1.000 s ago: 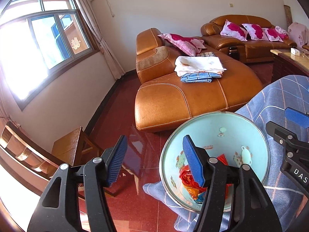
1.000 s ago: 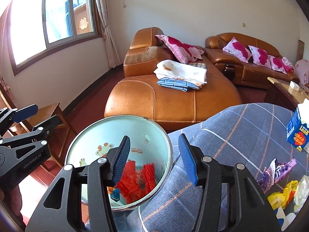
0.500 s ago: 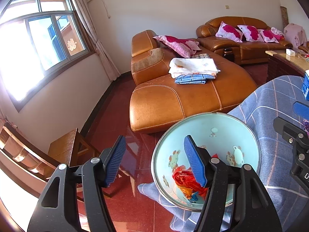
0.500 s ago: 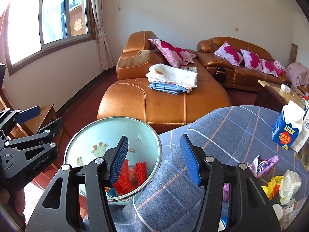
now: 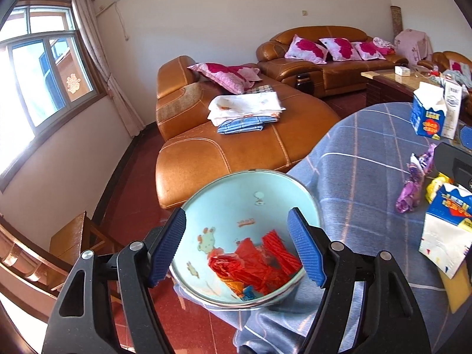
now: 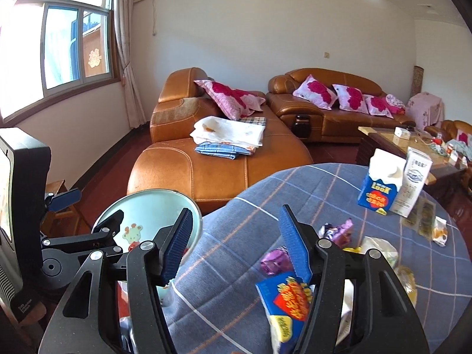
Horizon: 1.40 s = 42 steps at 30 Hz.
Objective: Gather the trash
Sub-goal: 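Move both tools back over the table toward the remaining trash, then grasp the blue-and-white cardboard box with the left gripper while the right gripper reaches the black mesh scrubber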
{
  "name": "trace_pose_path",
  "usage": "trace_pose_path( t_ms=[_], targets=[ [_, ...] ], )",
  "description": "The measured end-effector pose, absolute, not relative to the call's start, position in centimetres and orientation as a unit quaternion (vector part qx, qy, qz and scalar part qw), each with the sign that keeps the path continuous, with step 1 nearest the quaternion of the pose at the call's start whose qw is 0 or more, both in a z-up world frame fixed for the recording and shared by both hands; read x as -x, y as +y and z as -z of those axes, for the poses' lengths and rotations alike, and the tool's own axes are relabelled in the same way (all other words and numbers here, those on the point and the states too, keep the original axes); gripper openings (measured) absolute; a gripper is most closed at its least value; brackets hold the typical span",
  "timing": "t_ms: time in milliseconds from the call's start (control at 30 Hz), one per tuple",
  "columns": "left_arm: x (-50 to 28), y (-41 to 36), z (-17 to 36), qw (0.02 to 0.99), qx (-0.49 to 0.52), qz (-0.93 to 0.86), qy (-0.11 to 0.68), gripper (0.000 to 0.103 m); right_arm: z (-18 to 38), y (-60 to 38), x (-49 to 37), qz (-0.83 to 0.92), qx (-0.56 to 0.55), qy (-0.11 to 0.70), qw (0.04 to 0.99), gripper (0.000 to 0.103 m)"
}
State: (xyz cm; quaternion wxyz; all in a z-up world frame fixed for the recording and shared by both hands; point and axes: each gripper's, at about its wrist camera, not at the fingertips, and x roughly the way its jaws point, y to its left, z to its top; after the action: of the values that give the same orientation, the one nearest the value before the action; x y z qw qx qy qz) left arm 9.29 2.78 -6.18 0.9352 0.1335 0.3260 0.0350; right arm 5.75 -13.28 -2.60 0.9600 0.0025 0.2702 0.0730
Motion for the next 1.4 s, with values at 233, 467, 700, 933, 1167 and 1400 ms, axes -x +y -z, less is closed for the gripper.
trace_pose_path(
  t_ms=[233,467,700,933,1167,1400],
  targets=[
    [-7.3,-1.8,6.5,0.937,-0.152,0.027,0.314,0.078,3.6,-19.7,-1.8,0.008,-0.025,0.274,0.961,0.064],
    [-5.8,-4.6,6.7,0.936,-0.158,0.061,0.309,0.082,6.0,-25.3,1.9,0.081,-0.056,0.298,0.949,0.065],
    [-4.4,-5.9,6.2,0.938,-0.162,0.076,0.296,0.09,7.7,-27.4,4.1,0.11,-0.061,0.312,0.942,0.067],
    [-3.2,-7.9,6.7,0.935,-0.175,0.097,0.294,0.091,9.0,-29.3,5.2,0.129,-0.072,0.324,0.934,0.067],
    [-2.6,-9.2,7.4,0.93,-0.181,0.116,0.3,0.092,10.1,-29.9,5.2,0.131,-0.082,0.337,0.929,0.067],
    [-2.9,-10.5,8.5,0.922,-0.178,0.136,0.315,0.092,10.2,-29.3,4.9,0.125,-0.077,0.336,0.931,0.067]
  ],
)
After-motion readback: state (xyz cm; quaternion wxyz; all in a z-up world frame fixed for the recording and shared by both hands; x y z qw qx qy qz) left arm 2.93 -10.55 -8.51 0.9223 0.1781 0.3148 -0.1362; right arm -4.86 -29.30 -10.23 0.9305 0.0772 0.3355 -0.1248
